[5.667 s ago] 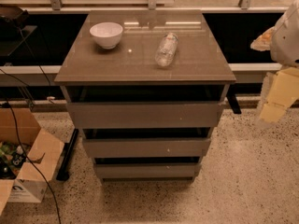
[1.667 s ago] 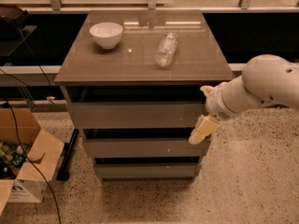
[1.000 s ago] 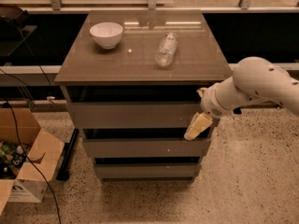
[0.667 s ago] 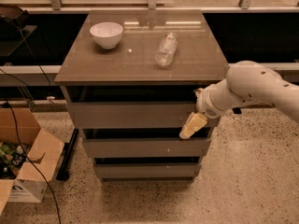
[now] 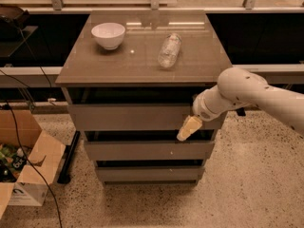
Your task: Open top drawer
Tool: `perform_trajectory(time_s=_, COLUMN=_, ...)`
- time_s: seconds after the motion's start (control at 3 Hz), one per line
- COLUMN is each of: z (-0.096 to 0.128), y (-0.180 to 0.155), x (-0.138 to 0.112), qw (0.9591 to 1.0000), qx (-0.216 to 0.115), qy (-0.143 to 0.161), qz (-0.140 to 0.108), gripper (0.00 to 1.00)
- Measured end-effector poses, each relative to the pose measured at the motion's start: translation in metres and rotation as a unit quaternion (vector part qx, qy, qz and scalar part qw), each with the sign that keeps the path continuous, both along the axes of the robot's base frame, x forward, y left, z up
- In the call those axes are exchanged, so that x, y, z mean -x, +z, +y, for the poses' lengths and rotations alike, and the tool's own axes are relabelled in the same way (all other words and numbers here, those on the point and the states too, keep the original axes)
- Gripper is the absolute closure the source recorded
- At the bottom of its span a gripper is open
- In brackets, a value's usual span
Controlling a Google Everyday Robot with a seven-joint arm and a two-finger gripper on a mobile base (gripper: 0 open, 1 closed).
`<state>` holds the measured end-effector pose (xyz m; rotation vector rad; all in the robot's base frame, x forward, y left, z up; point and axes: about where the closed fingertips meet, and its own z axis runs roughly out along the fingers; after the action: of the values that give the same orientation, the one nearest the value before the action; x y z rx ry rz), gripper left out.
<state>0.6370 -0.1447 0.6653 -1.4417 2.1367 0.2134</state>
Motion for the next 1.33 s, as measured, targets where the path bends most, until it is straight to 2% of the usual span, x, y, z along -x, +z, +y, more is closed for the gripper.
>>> perform_trajectory(time_s=0.33, z=0.000, y=-0.017, x=-0.010, qw=0.9999, qx=-0.001, qy=0.001, qz=0.017, gripper=0.19)
perform_trajectory(time_s=1.33, z=0.000, y=0.000, x=-0.013, qw=0.9999, qx=-0.001, qy=0.001, qz=0.017, gripper=0.89)
